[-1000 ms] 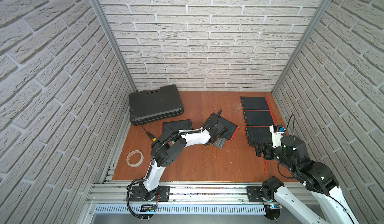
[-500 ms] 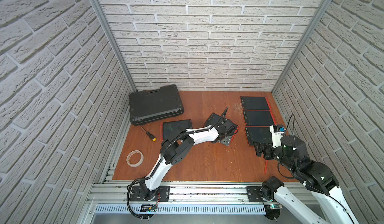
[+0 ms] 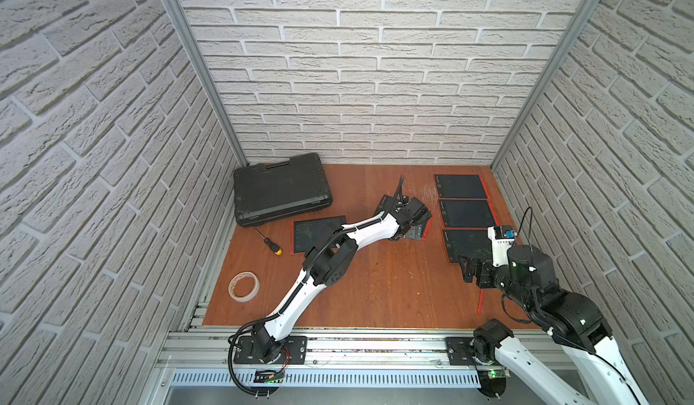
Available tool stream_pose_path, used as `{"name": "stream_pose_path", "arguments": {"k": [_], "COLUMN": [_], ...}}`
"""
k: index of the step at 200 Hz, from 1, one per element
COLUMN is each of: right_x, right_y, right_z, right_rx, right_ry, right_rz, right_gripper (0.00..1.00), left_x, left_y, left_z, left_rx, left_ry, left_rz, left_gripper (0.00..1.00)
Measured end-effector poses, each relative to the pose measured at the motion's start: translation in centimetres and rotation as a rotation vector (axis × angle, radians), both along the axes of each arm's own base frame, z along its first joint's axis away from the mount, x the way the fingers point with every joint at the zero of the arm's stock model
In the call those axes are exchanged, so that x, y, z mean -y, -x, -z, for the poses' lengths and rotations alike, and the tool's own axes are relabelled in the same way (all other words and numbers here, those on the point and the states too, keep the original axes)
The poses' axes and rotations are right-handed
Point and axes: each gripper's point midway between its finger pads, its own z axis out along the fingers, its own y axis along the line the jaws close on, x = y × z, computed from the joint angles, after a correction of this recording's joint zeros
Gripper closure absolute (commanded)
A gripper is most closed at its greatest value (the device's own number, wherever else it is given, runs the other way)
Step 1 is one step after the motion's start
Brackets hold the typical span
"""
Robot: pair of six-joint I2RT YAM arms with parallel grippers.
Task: Place the stylus back onto the writing tablet
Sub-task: Move the writing tablet to the center of the board.
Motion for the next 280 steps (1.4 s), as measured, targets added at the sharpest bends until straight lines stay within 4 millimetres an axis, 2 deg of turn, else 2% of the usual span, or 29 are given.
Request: {"name": "stream_pose_path", "arguments": {"k": [33,69,98,146,166,215,244,280], "right_x": [0.1,0.2,0.2,0.3,0.3,0.4,0.4,0.4], "right_y": [0.0,0.0,-0.1,-0.1,-0.1,-0.1,-0.1,-0.1], "right_z": [0.0,0.0,0.0,0.0,0.0,-0.1,-0.1,0.0], "right_rx": [0.001,0.002,0.003,0.004,0.004,0.004,0.005,0.005], "right_ry": [0.002,0.002,0.001,0.002,0.002,0.004,0.003,0.004], "right_rz": [0.003,0.013,0.018,0.021,0.021,0.024,0.026,0.029], "right_gripper": [0.04,0.03,0.04,0.04,0.04,0.04,0.04,0.04], "left_x": [0.8,1.4,1.4,1.3,2.5,7.1,9.0,10.9], "left_y": [-2.0,-2.5,-1.7,1.3,2.3,5.2,5.1,3.7], "left_z": [-0.4,-0.7,-1.0,-1.3,-1.6,-2.3,-2.6,-2.8], "left_rx": [0.009,0.028,0.023,-0.065,-0.098,-0.186,-0.196,-0.168], "left_ry": [0.065,0.131,0.196,0.271,0.320,0.480,0.552,0.639], "left_rz": [-0.064,-0.089,-0.065,-0.011,0.012,0.088,0.113,0.121], "left_gripper": [0.02,0.02,0.02,0.02,0.02,0.02,0.02,0.02]}}
